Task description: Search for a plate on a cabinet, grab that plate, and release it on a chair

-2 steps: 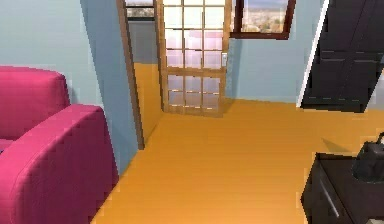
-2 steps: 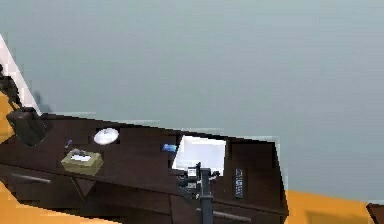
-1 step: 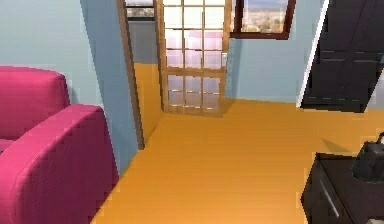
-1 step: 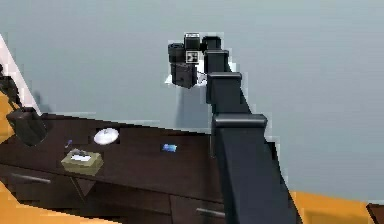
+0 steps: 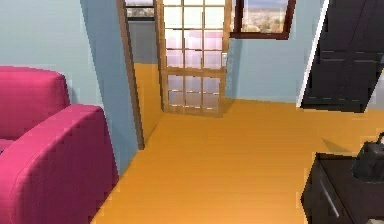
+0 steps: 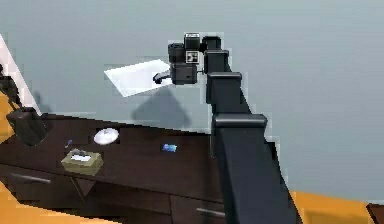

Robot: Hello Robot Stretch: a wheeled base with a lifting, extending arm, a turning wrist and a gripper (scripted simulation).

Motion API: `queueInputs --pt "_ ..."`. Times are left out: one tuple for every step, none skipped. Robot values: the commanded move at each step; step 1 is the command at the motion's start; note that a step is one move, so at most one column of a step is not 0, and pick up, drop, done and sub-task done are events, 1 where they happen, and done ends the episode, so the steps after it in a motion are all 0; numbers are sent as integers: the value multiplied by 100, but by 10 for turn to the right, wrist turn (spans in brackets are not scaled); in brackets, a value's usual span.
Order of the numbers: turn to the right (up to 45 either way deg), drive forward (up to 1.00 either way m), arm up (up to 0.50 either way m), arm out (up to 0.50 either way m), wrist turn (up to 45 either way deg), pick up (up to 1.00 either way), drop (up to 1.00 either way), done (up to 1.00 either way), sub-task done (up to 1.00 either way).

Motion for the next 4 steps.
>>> queueInputs --pt "0 0 0 0 -450 0 0 0 0" --pt "0 0 0 0 -450 0 0 0 0" --pt "0 0 0 0 -270 0 0 0 0" --pt "0 0 0 -38 0 0 0 0 0"
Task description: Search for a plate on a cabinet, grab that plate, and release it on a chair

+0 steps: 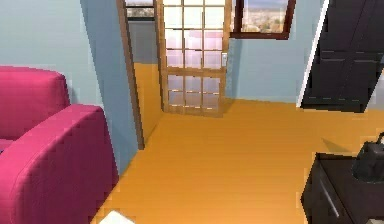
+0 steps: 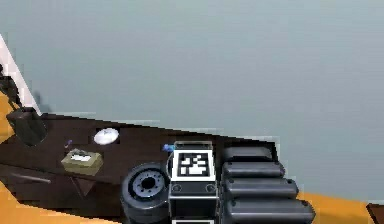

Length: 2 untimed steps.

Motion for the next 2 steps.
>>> queueInputs --pt "150 0 0 0 0 0 0 0 0" --pt "0 100 0 0 0 0 0 0 0"
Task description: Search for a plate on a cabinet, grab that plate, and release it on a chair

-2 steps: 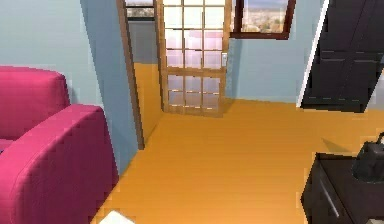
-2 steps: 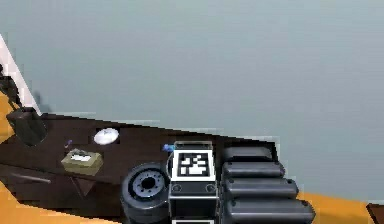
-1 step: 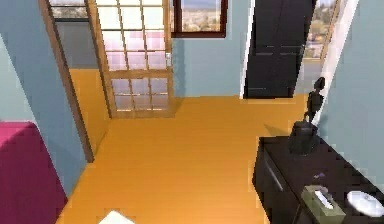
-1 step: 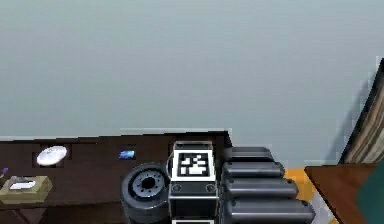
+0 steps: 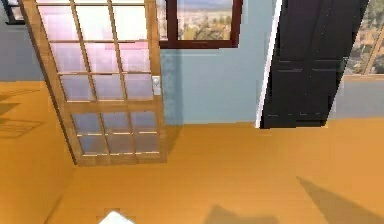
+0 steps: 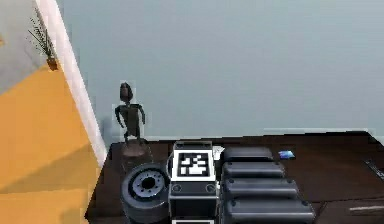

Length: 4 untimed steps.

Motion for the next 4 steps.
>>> queueInputs --pt "60 0 0 0 0 0 0 0 0" --pt "0 55 0 0 0 0 0 0 0" --pt "330 0 0 0 0 0 0 0 0" --pt "0 40 0 0 0 0 0 0 0"
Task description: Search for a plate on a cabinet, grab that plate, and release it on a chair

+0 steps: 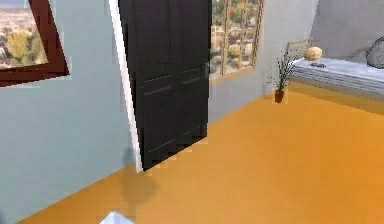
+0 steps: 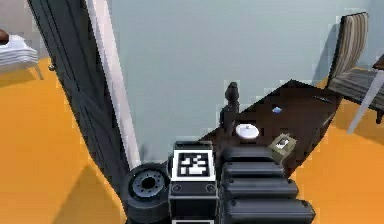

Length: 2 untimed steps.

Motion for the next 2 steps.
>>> queueInputs --pt "330 0 0 0 0 0 0 0 0" --pt "30 0 0 0 0 0 0 0 0"
